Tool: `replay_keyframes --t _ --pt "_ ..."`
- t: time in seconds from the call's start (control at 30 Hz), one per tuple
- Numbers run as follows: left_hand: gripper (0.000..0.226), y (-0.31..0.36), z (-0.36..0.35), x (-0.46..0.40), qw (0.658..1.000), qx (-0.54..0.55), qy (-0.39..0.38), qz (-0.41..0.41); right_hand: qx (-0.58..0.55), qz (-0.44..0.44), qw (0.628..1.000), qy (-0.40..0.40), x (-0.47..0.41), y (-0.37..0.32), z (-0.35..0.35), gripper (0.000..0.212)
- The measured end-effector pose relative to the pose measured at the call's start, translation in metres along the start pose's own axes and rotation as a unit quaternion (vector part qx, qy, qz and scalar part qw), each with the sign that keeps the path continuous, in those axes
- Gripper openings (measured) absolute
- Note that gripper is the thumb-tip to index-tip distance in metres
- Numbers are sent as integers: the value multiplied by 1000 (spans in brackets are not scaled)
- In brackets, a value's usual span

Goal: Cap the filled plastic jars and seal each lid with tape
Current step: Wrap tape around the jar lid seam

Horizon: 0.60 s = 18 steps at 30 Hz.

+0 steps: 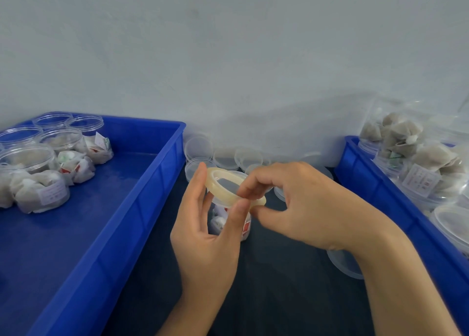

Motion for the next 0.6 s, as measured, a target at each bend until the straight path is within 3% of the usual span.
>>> replay_keyframes --t 0.3,0.43,0.53,0.6 --pt "79 3 0 1 990 -133 31 -36 41 2 998 38 -1 -2 -1 18" --pt "55 6 0 1 985 -151 39 -70 84 1 995 54 -1 -5 -3 12" --pt "36 3 0 -1 994 -98 38 -33 117 6 991 67 -1 -6 -3 15" --pt "38 4 -1 -2 998 -45 40 12 126 7 990 67 -1 -6 -1 17"
Point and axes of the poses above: each hand's wrist, its own x-axis away from the middle knuckle, its own z-axis out of the back of the hand, y = z × x, the point moved 1 cm from there along -x, towards the middle knuckle, and after that the axes turned 4 degrees about x, right-handed, at the moved point
